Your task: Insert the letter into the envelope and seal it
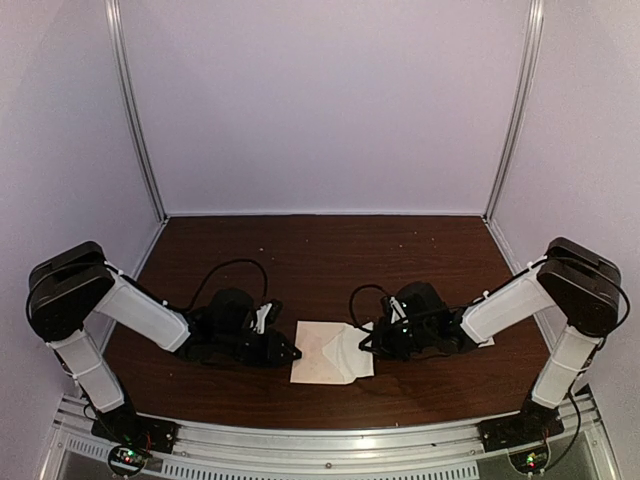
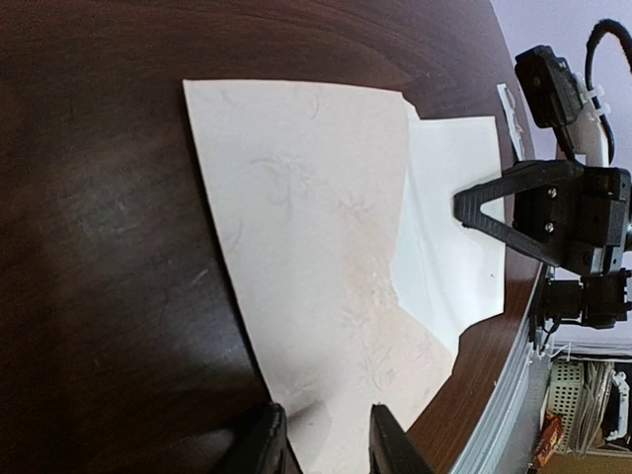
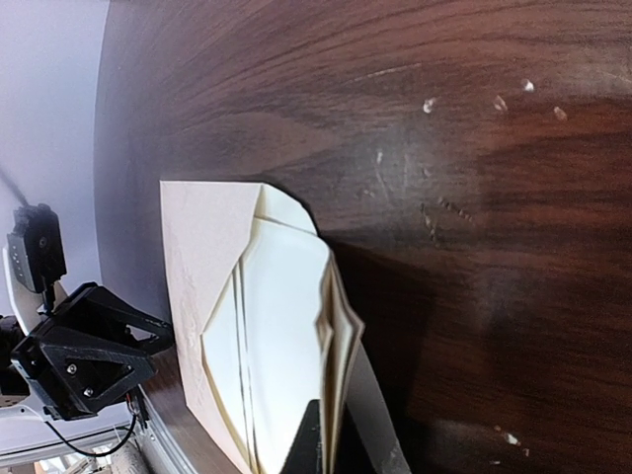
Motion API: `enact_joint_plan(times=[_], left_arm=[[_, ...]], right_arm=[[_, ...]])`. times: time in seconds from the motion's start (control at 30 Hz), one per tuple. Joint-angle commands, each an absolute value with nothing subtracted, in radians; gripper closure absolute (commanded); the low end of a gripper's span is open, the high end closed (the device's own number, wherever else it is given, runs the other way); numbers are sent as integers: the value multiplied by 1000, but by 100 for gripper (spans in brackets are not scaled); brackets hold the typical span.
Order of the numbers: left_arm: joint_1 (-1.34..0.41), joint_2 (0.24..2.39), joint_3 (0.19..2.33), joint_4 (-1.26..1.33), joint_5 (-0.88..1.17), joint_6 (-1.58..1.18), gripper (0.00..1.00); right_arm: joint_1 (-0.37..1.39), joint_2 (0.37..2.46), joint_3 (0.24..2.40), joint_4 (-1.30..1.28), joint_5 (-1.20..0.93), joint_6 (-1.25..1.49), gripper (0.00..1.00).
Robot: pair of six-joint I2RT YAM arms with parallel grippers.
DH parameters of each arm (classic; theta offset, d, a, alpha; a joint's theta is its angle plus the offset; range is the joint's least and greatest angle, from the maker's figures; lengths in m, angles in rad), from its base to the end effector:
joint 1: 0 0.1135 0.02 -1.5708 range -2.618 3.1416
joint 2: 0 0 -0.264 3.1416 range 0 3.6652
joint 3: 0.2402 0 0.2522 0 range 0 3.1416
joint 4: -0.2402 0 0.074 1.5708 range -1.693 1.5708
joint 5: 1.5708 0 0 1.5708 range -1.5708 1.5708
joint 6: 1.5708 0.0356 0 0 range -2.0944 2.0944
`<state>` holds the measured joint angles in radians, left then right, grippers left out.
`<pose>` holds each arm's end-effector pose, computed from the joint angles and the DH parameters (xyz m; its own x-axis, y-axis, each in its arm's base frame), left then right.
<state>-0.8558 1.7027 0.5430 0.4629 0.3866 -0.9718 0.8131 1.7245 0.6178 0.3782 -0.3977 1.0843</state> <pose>0.1798 -0.2275 0.1060 -0.9714 -0.0480 -0.2325 0.1537 0.6195 -0.7698 0.1985 0.2299 0.1111 -0.9815 0.1484 -0.1209 -0.0015 0.6256 0.7802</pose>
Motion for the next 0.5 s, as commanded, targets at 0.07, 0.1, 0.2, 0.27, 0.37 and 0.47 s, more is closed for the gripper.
enact_joint_plan(times=[0.07, 0.1, 0.2, 0.27, 0.37, 0.47], left_arm=[[-848, 1714, 540, 497, 399, -979, 71], [-848, 1713, 540, 497, 400, -980, 71], [-848, 1715, 540, 498, 400, -980, 71], [-848, 1716, 541, 501, 400, -983, 71], [-848, 1722, 544, 508, 406, -985, 72], [-848, 1726, 547, 512, 410, -984, 72]], right_arm=[[816, 1734, 635, 391, -396, 1088, 100], [816, 1733, 636, 393, -395, 1089, 100], [816, 1734, 638, 398, -397, 1092, 100], [816, 1740, 645, 400, -400, 1092, 100], [817, 1755, 657, 409, -411, 1093, 100], [819, 1771, 670, 419, -422, 1095, 100]])
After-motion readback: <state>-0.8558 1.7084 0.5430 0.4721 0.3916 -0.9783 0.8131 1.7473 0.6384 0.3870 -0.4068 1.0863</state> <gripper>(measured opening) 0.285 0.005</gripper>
